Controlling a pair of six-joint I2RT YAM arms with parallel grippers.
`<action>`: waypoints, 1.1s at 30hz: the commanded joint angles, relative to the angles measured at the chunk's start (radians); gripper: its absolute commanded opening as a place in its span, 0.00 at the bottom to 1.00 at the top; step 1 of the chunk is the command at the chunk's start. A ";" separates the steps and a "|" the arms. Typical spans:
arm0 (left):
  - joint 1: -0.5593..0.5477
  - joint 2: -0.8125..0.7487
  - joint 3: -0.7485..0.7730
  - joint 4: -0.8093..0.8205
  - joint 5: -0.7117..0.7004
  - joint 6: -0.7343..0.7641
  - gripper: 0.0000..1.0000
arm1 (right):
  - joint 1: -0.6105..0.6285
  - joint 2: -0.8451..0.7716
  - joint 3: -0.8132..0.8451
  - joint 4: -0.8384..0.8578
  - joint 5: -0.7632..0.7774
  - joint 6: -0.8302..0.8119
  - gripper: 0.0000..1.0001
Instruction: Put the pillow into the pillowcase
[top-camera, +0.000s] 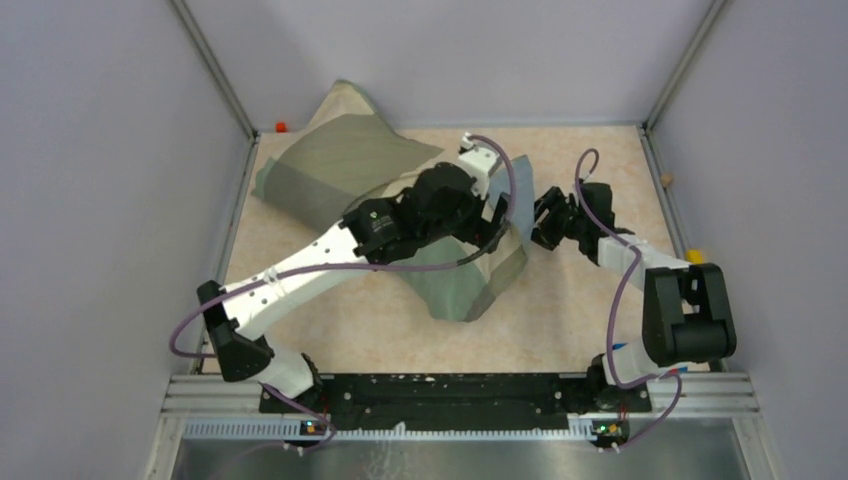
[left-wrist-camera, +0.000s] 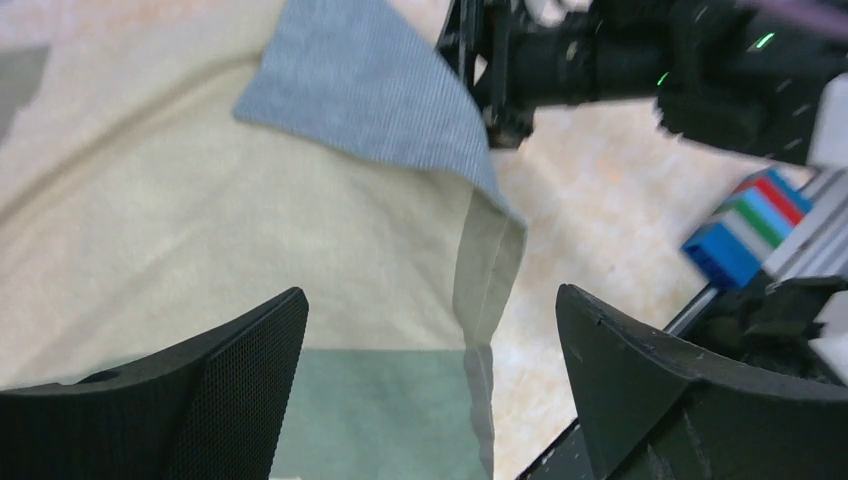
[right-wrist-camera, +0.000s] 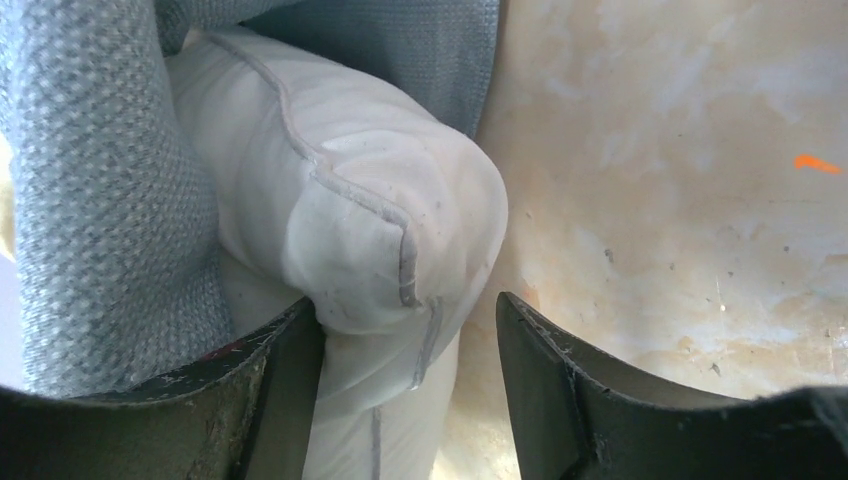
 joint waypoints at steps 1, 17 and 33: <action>-0.110 0.093 -0.059 -0.190 -0.282 -0.084 0.99 | -0.001 -0.040 0.019 -0.034 -0.056 -0.062 0.62; -0.299 0.110 -0.046 -0.524 -0.660 -0.414 0.93 | -0.002 -0.031 -0.030 -0.004 -0.106 -0.098 0.64; -0.311 0.194 0.118 -0.132 0.034 -0.032 0.00 | 0.015 -0.032 -0.071 0.055 -0.076 -0.062 0.56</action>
